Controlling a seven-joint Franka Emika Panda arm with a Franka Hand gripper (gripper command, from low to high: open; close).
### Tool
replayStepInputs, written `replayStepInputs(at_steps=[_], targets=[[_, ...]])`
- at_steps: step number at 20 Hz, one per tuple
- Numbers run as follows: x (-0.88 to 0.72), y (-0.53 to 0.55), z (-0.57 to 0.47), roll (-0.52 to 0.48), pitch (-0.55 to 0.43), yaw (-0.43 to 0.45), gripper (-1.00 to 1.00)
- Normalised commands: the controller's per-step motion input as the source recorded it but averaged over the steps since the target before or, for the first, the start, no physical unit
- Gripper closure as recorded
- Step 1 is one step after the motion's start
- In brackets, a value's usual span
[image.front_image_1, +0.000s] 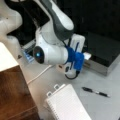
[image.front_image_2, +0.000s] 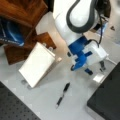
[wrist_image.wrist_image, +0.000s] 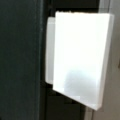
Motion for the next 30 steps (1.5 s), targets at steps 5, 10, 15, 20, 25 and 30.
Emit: replayStepInputs(at_steps=[5, 10, 15, 20, 25, 30], targets=[[-0.1, 0.13, -0.09, 0.16, -0.145, -0.144, -1.0], [-0.06, 0.13, -0.13, 0.155, -0.155, -0.134, -1.0], [-0.05, 0.07, -0.16, 0.148, -0.158, -0.121, -1.0], [-0.03, 0.04, -0.18, 0.154, -0.145, -0.121, -1.0], [0.02, 0.08, -0.17, 0.167, -0.145, -0.145, -1.0], [0.07, 0.11, -0.13, 0.124, -0.126, -0.142, -1.0]])
